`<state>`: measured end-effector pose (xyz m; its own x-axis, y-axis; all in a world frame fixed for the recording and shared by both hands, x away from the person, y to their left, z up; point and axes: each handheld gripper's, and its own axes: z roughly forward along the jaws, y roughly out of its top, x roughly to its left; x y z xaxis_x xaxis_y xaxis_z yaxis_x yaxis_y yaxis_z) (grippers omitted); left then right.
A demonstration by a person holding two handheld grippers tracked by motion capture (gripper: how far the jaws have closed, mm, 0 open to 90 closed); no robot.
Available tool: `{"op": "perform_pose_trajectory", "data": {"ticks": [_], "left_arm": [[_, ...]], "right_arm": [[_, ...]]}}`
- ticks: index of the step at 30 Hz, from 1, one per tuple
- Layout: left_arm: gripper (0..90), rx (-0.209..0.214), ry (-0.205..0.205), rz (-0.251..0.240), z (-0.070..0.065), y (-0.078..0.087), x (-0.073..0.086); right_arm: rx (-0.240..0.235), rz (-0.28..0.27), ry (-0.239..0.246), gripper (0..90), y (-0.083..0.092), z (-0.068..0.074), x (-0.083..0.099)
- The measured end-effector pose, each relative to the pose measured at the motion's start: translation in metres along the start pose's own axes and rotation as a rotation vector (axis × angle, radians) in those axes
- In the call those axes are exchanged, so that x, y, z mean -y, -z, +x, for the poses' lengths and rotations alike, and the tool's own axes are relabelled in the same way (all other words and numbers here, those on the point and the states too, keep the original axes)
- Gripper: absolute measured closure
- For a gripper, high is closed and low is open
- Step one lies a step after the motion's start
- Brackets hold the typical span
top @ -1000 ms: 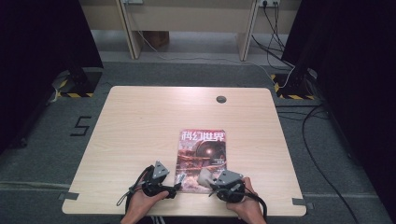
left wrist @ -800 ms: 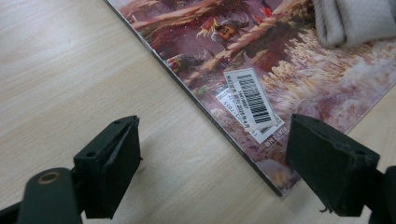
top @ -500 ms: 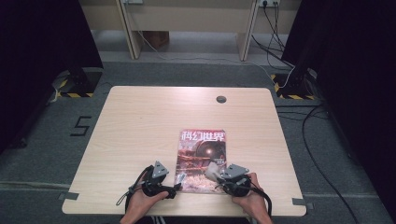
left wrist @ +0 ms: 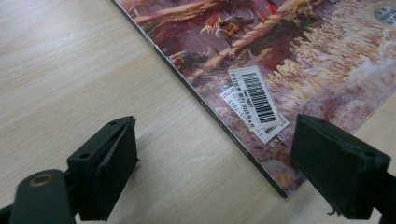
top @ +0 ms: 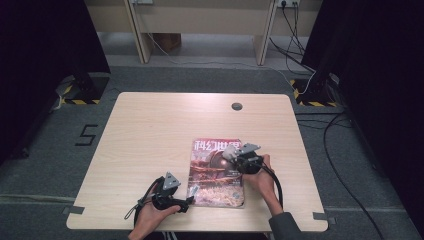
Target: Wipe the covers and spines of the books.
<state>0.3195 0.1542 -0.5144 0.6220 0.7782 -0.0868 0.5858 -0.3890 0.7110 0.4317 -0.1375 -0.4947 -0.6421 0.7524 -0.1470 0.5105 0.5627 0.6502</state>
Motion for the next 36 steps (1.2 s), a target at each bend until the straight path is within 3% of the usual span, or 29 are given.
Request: {"op": "perform_pose_trajectory", "data": {"ticks": [3,8,16,20,22,24,30,36], "left_arm": [[13.9,0.0,0.0,-0.001,0.0,0.0,0.0],[13.9,0.001,0.002,-0.003,0.0,0.0,0.0],[14.0,-0.003,0.0,-0.001,0.0,0.0,0.0],[14.0,0.005,0.004,-0.002,0.0,0.0,0.0],[14.0,0.005,0.005,-0.001,0.0,0.0,0.0],[14.0,0.003,0.003,-0.001,0.0,0.0,0.0],[14.1,0.004,0.003,-0.002,0.0,0.0,0.0],[14.1,0.006,0.002,0.0,0.001,0.0,0.001]], "right_arm": [[0.037,0.008,-0.02,76.2,-0.013,-0.013,-0.012],[0.092,0.027,-0.1,76.5,-0.031,-0.034,-0.029],[0.15,0.056,-0.124,76.8,-0.045,-0.042,-0.046],[0.164,0.048,-0.073,76.9,-0.043,-0.03,-0.052],[0.119,0.04,-0.036,76.9,-0.045,-0.016,-0.055],[0.108,0.039,0.008,77.0,-0.051,-0.004,-0.06],[0.039,0.014,0.019,76.9,-0.063,0.025,-0.078],[0.007,0.0,0.064,77.0,-0.073,0.051,-0.093]]}}
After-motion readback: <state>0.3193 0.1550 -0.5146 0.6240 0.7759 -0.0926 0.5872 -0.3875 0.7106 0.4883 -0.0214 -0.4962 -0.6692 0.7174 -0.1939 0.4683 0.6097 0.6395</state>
